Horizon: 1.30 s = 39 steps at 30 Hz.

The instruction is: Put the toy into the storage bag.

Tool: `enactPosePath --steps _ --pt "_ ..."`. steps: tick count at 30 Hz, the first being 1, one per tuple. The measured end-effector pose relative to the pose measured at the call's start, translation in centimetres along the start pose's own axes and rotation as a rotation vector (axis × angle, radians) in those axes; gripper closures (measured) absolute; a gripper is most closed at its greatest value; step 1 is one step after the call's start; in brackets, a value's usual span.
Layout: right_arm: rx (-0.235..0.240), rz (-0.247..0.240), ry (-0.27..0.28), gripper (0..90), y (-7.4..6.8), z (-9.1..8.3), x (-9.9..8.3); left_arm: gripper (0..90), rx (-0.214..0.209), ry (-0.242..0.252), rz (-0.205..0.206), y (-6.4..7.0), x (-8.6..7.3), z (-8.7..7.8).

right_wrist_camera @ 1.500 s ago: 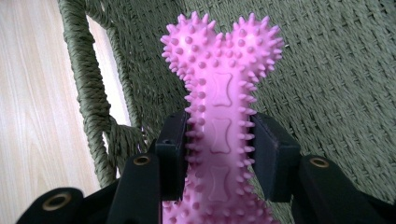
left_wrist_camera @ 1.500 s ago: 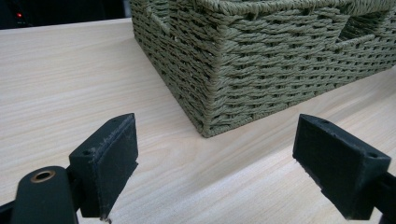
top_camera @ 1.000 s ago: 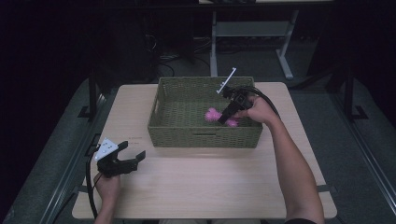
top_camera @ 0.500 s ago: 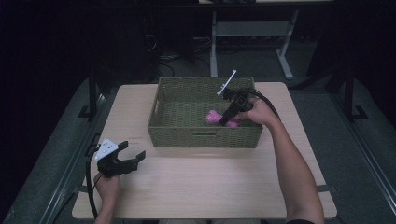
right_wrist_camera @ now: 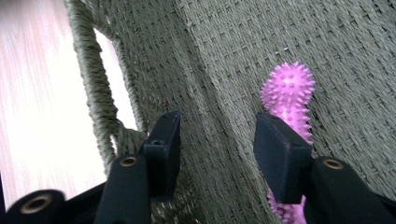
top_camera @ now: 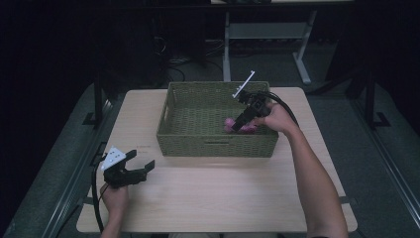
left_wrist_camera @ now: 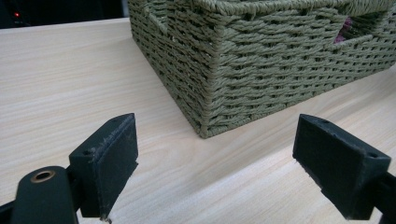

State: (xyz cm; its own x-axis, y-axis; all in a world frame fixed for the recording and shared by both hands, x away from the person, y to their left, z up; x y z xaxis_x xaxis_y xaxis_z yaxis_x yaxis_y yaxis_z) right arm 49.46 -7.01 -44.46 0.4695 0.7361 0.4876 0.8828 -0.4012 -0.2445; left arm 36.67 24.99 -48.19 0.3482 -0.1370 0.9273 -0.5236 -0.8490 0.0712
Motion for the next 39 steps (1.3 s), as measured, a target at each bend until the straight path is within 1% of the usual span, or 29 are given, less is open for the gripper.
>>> enactPosePath --steps 1,3,8,11,14,18,20,22,26,30,32,36,39 --pt "-0.002 -0.003 0.003 48.2 -0.1 -0.1 0.1 13.6 0.0 -0.006 0.004 0.0 -0.1 0.0" --pt "-0.005 0.0 0.01 46.2 -0.2 -0.2 0.2 13.6 0.002 -0.001 0.009 0.0 0.0 -0.1" --pt "-0.012 -0.002 0.021 45.3 -0.7 -0.6 0.6 13.6 0.001 0.005 -0.002 -0.1 0.0 -0.2" --pt "-0.015 -0.003 0.037 43.8 -0.9 -1.1 0.8 13.6 0.003 0.006 -0.007 -0.1 0.0 -0.2" --pt "-0.029 -0.012 0.048 41.9 -1.4 -1.8 0.9 13.6 0.002 0.005 -0.004 -0.1 0.0 -0.2" --pt "-0.038 -0.007 0.069 38.5 -2.1 -3.2 0.8 13.6 0.001 0.006 -0.001 -0.1 0.0 -0.1" --pt "-0.035 -0.011 0.087 38.4 -2.6 -3.8 0.6 13.6 0.0 0.007 -0.001 0.0 0.0 -0.2" --pt "-0.048 -0.019 0.091 37.2 -3.2 -4.4 0.3 13.6 -0.003 0.007 0.0 0.0 0.0 -0.2" --pt "-0.056 -0.025 0.103 36.0 -4.0 -5.2 -0.1 13.6 -0.004 0.006 0.002 0.1 0.0 -0.2" --pt "-0.061 -0.03 0.128 35.2 -5.0 -6.2 -0.4 13.6 -0.003 0.006 0.002 0.1 0.0 -0.1" --pt "-0.073 -0.033 0.133 34.6 -5.3 -6.6 -0.7 13.6 -0.004 0.005 0.002 0.1 0.0 -0.1" --pt "-0.075 -0.03 0.15 33.7 -5.9 -7.4 -1.3 13.6 -0.003 0.003 0.003 0.1 0.0 -0.1" --pt "-0.086 -0.03 0.153 32.9 -6.2 -7.7 -2.0 13.6 -0.006 0.003 0.005 0.1 0.0 -0.2"
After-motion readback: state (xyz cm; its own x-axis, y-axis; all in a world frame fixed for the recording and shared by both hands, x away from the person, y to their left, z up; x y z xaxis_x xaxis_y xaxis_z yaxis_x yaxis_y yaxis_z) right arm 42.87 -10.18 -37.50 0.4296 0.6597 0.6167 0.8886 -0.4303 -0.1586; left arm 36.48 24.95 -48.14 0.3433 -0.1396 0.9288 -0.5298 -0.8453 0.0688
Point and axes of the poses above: each handheld gripper's, and its own axes: z roughly forward along the jaws, x roughly out of its top, y roughly to its right, the point moved 10 cm from there along z, roughly forward along the jaws, and after that the axes turned 4 degrees about y, right-handed, at the moved point
